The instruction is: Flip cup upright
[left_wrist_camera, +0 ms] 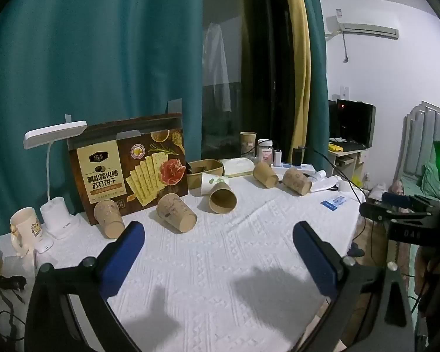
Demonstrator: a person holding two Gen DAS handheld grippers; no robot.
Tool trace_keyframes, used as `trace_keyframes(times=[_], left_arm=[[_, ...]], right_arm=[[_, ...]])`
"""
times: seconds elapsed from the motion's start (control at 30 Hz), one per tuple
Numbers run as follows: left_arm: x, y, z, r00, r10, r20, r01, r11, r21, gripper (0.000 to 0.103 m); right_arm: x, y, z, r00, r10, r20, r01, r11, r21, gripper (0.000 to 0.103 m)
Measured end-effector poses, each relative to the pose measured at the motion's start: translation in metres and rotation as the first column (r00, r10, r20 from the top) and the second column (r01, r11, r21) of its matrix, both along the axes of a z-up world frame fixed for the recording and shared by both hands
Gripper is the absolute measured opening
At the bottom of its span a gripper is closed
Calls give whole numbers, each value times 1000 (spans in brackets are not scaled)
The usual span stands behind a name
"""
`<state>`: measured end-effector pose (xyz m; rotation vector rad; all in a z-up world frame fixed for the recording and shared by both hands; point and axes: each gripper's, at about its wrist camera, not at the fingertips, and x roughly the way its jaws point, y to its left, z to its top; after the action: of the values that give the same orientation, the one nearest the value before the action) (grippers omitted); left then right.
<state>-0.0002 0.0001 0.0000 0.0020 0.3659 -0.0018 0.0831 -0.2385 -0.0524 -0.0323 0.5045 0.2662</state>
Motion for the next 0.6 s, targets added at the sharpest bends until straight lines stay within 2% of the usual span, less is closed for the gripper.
trace_keyframes(times=[0.6], left_arm=[[4,2,4,1000,8,1,-8,1000,-8,101]], right_arm=[[3,0,1,1000,1,-6,-1,1000,7,80]])
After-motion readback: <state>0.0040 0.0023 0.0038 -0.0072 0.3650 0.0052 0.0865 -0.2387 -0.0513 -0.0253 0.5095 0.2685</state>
